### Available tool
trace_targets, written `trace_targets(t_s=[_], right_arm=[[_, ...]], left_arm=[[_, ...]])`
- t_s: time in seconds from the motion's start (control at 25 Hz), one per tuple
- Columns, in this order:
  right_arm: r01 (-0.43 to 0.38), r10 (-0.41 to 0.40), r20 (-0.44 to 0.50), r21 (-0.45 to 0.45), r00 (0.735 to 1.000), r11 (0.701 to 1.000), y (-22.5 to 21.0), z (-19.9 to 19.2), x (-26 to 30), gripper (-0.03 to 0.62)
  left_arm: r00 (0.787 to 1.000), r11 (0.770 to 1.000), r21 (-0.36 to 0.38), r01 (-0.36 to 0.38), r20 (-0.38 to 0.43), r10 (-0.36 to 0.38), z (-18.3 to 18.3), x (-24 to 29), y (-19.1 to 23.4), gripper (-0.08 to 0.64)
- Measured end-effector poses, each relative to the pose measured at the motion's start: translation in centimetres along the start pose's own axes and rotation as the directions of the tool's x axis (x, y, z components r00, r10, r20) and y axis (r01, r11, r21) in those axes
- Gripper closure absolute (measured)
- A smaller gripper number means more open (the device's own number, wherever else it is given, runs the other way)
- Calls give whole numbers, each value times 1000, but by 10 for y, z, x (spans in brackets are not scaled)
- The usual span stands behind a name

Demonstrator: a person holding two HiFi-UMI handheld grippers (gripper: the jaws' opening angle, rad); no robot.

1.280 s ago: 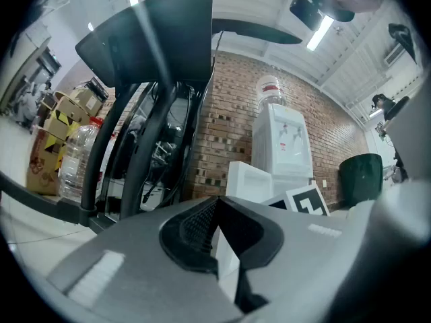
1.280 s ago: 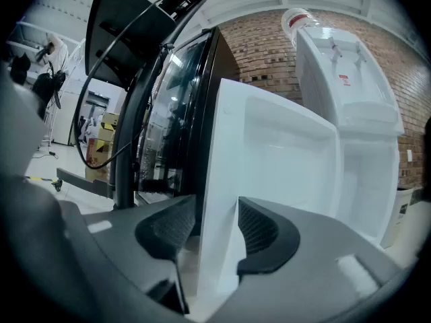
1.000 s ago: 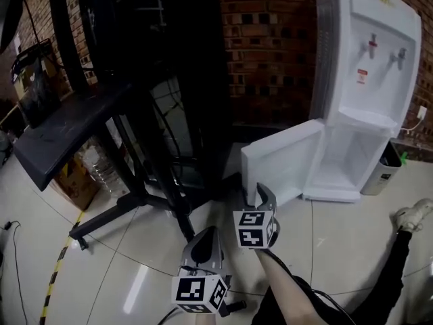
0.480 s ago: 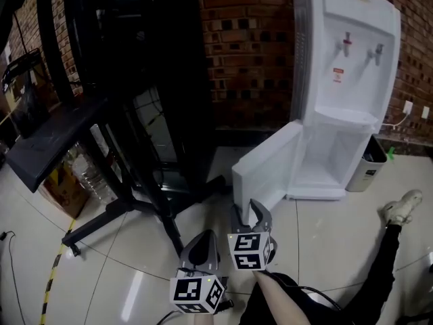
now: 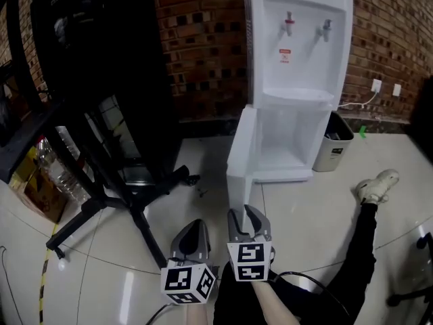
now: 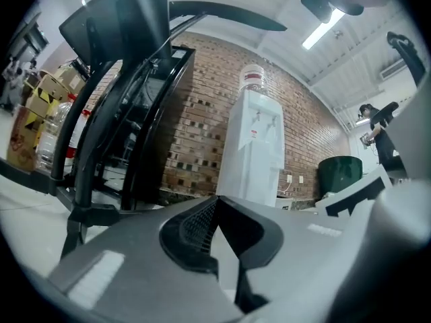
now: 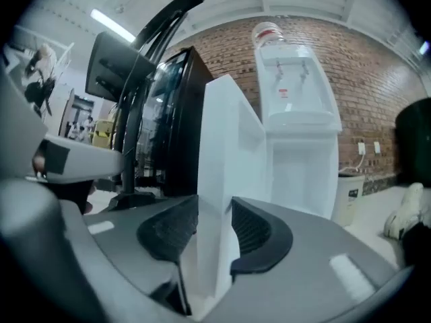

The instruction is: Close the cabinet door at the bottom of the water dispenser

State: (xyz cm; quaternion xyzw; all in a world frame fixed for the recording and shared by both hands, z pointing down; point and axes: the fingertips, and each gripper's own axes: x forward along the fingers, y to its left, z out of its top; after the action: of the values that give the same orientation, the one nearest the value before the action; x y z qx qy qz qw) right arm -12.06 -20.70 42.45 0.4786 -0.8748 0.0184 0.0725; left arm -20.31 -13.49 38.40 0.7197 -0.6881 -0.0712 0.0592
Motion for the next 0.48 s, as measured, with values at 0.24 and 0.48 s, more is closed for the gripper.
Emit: trace_targets(t_s=[0.24,0.48], right_arm=[[119,-119,-5,77,993,990,-61,-6,-37,451],[288,-289,-1,78,957,954,-131,-11,-56,583]], left_arm=[[994,994,35,107,-25,-106,-5,21,-60,545],[975,974,52,219,-55,-216,-17,51,-123,545]])
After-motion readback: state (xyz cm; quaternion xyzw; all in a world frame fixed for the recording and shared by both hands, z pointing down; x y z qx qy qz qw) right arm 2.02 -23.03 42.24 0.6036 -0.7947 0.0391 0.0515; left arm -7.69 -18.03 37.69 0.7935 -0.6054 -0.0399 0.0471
